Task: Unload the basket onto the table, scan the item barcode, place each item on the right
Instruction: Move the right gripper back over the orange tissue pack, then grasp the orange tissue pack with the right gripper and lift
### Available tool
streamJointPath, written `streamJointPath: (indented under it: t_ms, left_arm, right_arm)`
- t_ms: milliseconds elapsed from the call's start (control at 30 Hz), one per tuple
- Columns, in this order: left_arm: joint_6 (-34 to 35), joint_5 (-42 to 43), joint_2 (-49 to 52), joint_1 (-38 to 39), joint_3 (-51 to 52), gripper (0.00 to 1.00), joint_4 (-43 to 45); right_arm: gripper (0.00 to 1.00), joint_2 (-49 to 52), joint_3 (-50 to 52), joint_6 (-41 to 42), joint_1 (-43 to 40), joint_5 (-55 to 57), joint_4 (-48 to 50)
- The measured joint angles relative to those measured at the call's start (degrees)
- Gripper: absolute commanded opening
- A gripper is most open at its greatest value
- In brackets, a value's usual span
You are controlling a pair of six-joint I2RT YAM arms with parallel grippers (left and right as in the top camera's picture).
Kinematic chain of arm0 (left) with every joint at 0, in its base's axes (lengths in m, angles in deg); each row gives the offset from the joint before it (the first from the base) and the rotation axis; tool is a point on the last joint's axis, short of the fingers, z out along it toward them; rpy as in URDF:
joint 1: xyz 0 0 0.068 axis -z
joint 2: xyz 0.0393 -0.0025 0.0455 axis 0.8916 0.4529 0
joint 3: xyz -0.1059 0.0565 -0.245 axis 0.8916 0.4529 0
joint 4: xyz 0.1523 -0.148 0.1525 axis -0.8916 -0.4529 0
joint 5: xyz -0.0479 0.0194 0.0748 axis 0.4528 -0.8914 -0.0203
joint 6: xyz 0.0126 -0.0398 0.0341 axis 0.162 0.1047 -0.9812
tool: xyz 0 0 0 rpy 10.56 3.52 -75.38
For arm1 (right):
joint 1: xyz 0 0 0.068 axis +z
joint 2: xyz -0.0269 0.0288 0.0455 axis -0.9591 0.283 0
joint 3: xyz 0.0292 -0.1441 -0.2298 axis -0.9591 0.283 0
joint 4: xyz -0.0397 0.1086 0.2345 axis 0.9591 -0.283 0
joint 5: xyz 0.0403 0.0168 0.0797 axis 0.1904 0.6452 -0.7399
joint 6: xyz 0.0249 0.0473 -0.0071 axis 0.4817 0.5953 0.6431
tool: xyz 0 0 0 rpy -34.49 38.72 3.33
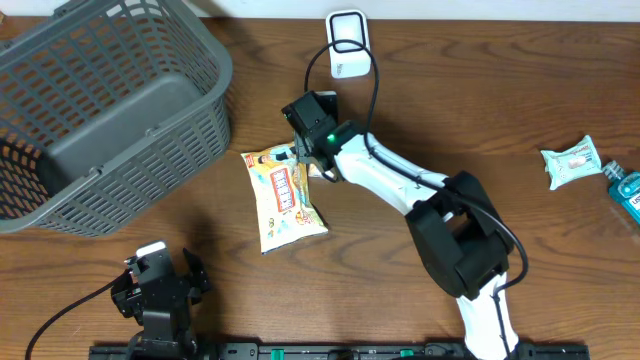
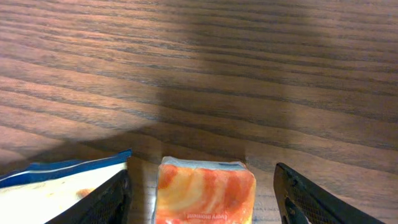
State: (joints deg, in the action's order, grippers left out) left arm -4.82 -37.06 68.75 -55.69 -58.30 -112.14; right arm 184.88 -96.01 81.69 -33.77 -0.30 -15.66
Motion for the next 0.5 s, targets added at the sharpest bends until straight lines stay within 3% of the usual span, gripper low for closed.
streamJointPath:
  t_ms: [267,500]
  left_arm:
    - [0.0,0.0,0.0,0.0,0.0,1.0,0.0]
    - [0.0,0.0,0.0,0.0,0.0,1.0,0.0]
  right_arm:
    - [0.49,3.34,0.0,-0.35,0.46,1.57,0.7]
    - [0.48,3.5,0.0,-0.35,0.46,2.86,0.76]
